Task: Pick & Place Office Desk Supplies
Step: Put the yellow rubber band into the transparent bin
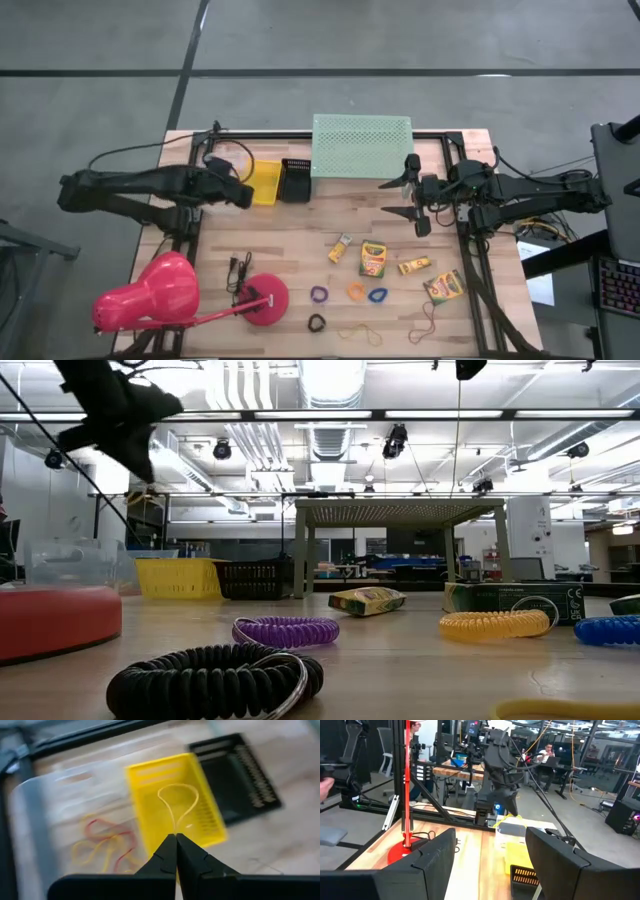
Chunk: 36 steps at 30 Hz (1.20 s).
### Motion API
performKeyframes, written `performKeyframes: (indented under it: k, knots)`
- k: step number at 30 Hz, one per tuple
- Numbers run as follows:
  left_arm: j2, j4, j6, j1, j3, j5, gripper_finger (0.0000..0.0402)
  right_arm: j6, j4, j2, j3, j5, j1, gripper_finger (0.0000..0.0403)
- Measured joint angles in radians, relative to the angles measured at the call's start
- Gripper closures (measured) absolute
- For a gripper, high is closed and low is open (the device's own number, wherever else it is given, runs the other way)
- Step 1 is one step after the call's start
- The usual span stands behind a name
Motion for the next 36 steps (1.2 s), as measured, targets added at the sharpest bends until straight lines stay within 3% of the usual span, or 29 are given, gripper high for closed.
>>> performKeyframes:
  k: [6, 16, 22, 28, 36]
  knots:
    - [-0.003, -0.090, -0.104, 0.110, -0.005, 0.000, 0.0398, 0.000, 0.000, 0.000, 0.000, 0.000, 0.000, 0.0165]
    - [-0.002, -0.088, -0.107, 0.372, -0.081, 0.004, 0.0397, 0.000, 0.000, 0.000, 0.000, 0.000, 0.000, 0.0165]
    - [-0.002, 0.046, -0.004, 0.510, -0.183, 0.120, 0.0397, 0.000, 0.000, 0.000, 0.000, 0.000, 0.000, 0.0165]
    - [-0.002, 0.192, 0.097, 0.543, -0.263, 0.181, 0.0397, 0.000, 0.000, 0.000, 0.000, 0.000, 0.000, 0.0165]
    - [-0.002, 0.193, 0.097, 0.543, -0.282, 0.198, 0.0366, 0.000, 0.000, 0.000, 0.000, 0.000, 0.000, 0.0165]
